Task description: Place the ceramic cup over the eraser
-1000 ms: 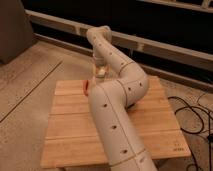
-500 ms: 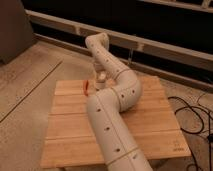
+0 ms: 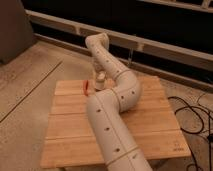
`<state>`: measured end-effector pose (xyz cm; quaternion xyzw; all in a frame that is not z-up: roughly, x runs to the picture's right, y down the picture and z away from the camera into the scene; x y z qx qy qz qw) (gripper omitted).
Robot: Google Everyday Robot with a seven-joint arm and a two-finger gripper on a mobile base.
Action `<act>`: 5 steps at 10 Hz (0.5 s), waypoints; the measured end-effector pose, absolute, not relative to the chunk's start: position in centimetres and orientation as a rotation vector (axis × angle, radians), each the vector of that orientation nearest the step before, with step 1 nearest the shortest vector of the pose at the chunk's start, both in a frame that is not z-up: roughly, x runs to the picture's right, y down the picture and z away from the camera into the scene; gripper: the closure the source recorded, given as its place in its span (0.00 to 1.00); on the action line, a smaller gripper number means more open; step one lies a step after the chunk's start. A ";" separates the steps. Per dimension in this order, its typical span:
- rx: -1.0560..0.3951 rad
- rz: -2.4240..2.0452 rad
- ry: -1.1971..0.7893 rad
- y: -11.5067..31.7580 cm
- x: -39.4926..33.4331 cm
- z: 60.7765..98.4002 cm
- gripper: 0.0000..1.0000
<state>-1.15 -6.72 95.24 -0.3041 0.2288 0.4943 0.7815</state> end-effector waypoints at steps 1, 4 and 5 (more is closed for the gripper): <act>-0.657 1.067 0.494 -6.7 -1.2 95.2 0.60; -0.657 1.067 0.494 -6.7 -1.2 95.2 0.32; -0.657 1.067 0.495 -6.7 -1.2 95.2 0.23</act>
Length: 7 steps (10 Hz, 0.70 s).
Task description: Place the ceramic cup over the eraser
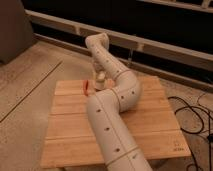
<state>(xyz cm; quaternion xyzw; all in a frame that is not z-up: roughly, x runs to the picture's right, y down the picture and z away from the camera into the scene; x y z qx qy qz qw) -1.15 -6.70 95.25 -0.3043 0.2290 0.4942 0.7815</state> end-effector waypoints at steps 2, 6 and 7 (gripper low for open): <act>-0.657 1.067 0.495 -6.7 -1.2 95.2 0.20; -0.657 1.067 0.495 -6.7 -1.2 95.2 0.20; -0.657 1.067 0.495 -6.7 -1.2 95.2 0.20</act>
